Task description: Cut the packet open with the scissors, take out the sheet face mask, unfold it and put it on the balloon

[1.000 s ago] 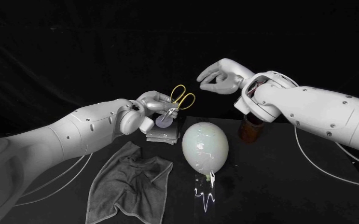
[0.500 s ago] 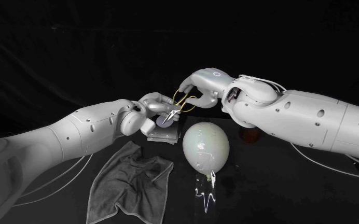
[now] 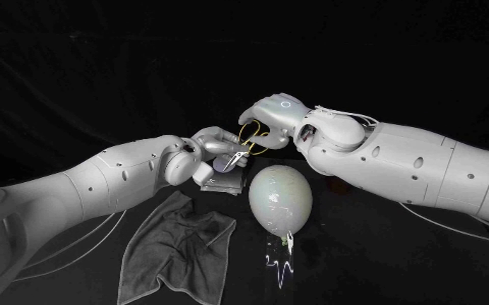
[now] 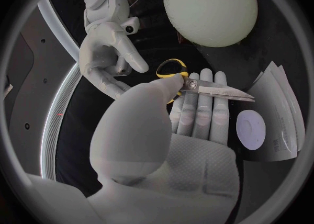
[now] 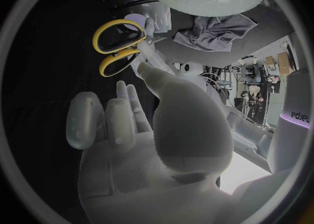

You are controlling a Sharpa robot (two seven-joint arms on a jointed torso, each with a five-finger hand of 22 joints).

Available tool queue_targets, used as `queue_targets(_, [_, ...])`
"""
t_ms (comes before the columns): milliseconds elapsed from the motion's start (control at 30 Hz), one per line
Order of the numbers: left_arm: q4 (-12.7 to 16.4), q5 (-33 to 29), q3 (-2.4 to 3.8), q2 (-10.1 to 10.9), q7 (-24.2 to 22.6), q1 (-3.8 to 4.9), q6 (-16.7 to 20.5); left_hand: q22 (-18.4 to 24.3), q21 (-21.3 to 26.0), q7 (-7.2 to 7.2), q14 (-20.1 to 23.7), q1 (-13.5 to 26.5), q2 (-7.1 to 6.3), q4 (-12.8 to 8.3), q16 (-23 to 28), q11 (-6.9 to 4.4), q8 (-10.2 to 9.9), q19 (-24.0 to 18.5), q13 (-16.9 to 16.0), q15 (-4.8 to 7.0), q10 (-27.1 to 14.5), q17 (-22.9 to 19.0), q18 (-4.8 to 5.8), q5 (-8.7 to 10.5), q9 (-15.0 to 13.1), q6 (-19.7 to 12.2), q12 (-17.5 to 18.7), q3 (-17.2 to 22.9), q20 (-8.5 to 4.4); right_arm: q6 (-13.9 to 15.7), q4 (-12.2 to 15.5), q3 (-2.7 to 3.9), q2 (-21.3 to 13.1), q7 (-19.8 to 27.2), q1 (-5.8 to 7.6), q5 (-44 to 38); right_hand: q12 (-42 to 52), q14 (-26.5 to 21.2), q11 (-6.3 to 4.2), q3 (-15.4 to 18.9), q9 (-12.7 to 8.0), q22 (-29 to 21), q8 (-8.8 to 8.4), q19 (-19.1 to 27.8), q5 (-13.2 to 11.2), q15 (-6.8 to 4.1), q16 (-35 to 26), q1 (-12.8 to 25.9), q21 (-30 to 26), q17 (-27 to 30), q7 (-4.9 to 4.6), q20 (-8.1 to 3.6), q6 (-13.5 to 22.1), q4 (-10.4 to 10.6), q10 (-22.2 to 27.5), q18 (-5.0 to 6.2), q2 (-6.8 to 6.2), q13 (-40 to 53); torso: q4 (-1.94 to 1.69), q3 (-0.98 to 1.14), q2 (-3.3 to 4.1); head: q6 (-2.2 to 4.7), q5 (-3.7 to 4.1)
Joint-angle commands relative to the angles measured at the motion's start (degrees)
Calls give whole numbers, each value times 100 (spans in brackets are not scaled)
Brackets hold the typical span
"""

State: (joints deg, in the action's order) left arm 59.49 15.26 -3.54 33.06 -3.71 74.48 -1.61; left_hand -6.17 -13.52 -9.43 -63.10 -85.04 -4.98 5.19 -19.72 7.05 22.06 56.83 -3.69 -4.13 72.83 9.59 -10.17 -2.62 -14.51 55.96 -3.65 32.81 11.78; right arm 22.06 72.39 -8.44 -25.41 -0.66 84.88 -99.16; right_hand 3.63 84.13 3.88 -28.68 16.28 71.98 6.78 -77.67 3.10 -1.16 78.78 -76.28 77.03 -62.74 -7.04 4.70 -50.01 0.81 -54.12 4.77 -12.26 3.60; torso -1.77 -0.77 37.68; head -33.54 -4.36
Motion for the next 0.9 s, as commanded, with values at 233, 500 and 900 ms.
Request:
queue_targets(233, [81,57,8,25,-6,12,-52,-8,-19,-11,-50,-11,54,-37,29,-114,25,25,-5,-3,163,9,-27,-17,-725,-2,-11,4,-7,-558,-32,-21,13,-249,-38,-245,58,158,-1,79,34,69,45,-35,-23,-36,72,-47,21,-71,2,-38,-101,10,-175,-46,47,20,10,4,-1,-24,-20])
queue_targets(500, [174,123,8,59,13,13,-11,-13,-28,-9,-56,-4,58,-47,34,-117,26,26,-5,0,170,12,-25,-18,-729,0,-11,5,-11,-774,23,-26,-30,-349,-50,-74,128,170,62,80,70,165,107,-108,-21,23,127,-59,72,-139,-71,9,-238,42,-480,-66,96,38,13,6,-4,-49,-25])
queue_targets(900, [324,187,10,76,-24,13,-88,-17,-35,-8,-59,0,61,-57,38,-118,26,24,-5,2,173,14,-24,-18,-732,0,-10,9,-14,-865,-205,-29,101,-395,-70,-241,49,162,63,44,65,122,86,-77,-19,21,122,-83,29,-109,-73,2,-214,34,-413,-54,96,7,8,8,-1,-44,-9])
